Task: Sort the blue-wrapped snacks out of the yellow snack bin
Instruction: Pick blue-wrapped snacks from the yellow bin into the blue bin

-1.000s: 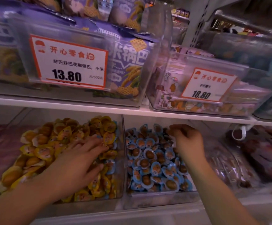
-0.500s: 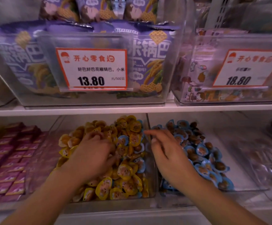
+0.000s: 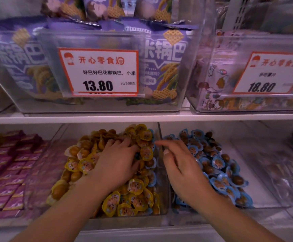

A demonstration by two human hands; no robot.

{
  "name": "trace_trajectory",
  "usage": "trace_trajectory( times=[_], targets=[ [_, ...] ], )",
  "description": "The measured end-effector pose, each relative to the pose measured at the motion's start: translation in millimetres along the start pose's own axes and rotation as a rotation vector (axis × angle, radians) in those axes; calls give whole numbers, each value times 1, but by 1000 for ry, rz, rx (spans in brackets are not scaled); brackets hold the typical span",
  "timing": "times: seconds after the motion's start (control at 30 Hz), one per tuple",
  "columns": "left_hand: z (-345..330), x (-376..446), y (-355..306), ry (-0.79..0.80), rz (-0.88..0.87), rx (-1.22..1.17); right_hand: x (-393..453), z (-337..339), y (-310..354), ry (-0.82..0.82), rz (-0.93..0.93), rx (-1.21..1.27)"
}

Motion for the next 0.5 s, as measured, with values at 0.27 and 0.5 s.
trace_trajectory(
  times=[0.27, 0.5],
  targets=[
    [8, -2, 13, 12, 166, -17, 0, 1, 1, -6, 6, 9],
    [21, 12, -6, -13, 74, -203, 0, 1, 1, 3, 11, 10]
  ],
)
Point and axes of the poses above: each hand's wrist, its own x-axis towards the middle knuckle, its own z-axis out of the back of the hand, y = z × x, the point moved 7 cm from there along x, towards the middle knuckle, and after that the axes turned 2 degrees about z, right-handed, at the moved point
